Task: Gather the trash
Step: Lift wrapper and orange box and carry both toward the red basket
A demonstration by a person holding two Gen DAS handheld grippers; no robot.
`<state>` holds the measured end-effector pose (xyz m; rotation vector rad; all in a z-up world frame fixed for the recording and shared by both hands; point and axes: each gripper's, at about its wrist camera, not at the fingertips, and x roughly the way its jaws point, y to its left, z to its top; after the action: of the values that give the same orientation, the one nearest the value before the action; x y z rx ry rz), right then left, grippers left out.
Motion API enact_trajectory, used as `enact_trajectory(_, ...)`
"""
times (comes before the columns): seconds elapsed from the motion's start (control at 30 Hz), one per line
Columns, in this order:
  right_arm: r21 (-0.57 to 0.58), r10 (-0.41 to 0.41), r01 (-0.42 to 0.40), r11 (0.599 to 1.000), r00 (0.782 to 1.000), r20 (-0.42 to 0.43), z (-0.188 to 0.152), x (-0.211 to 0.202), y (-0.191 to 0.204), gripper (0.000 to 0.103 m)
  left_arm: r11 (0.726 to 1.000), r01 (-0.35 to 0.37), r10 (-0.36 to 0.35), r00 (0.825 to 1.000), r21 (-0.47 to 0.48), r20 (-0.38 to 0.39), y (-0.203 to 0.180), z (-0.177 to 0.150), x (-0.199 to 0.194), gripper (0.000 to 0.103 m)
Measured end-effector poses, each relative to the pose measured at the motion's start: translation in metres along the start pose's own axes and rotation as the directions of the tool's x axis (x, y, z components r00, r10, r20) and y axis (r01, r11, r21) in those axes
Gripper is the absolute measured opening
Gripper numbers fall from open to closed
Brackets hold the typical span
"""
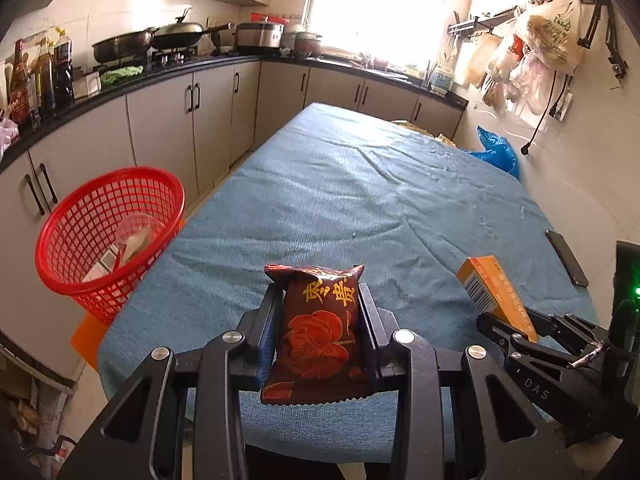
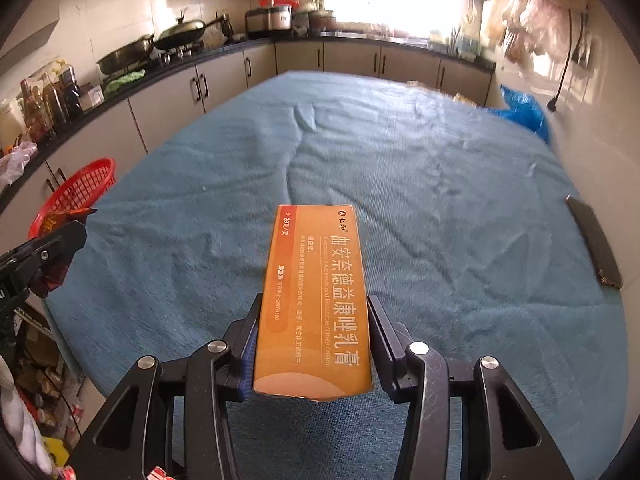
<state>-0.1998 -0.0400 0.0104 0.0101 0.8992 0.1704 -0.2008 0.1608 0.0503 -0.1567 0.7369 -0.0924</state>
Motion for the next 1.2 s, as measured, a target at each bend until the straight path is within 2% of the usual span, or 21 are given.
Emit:
enact_trajectory(0.07, 0.015, 0.016, -0.016, 1.0, 1.0, -0.017, 0.0, 0.004, -0.003, 0.052, 1.0, 0.003, -0.003, 1.0, -0.005, -0.016, 0.001, -0.002, 0.005, 0.034)
enact_trajectory(0.13, 0.03, 0.028, -0.028, 0.999, 0.999, -0.018, 0.002, 0.006, -0.007, 0.059, 1.0, 0.005, -0.005, 1.0, -0.006, -0.027, 0.0, -0.003, 0.008, 0.034)
enact_trajectory(0.23, 0.032, 0.03, -0.029, 0.999, 0.999, -0.029, 0.007, 0.009, -0.007, 0.063, 1.0, 0.009, -0.009, 0.999, -0.002, -0.034, -0.002, -0.003, 0.011, 0.034)
enact_trajectory(0.37, 0.008, 0.01, -0.009, 1.0, 0.999, -0.031, 0.011, 0.014, -0.002, 0.061, 1.0, 0.01, -0.009, 0.999, 0.006, -0.04, -0.005, -0.004, 0.013, 0.034)
enact_trajectory(0.4, -0.003, 0.003, -0.003, 1.0, 1.0, -0.028, 0.011, 0.014, 0.0, 0.053, 1.0, 0.01, -0.009, 0.999, 0.007, -0.041, -0.005, -0.004, 0.013, 0.034)
enact_trajectory(0.6, -0.032, -0.002, 0.002, 0.999, 1.0, 0.003, 0.011, 0.007, 0.009, 0.053, 1.0, 0.006, -0.006, 0.999, 0.013, -0.035, -0.006, -0.004, 0.011, 0.034)
enact_trajectory(0.77, -0.054, -0.037, 0.039, 0.998, 0.999, 0.034, 0.013, -0.003, 0.013, 0.053, 1.0, 0.016, -0.016, 0.999, 0.016, -0.029, -0.008, -0.004, 0.005, 0.034)
enact_trajectory(1.0, -0.106, -0.102, 0.112, 0.988, 0.99, 0.096, 0.012, -0.019, 0.021, 0.053, 0.999, -0.014, 0.014, 1.0, 0.044, 0.007, -0.015, -0.005, -0.008, 0.034)
enact_trajectory(1.2, -0.122, -0.114, 0.128, 0.984, 0.987, 0.113, 0.011, -0.026, 0.023, 0.053, 0.998, -0.024, 0.023, 1.0, 0.05, 0.02, -0.017, -0.006, -0.015, 0.034)
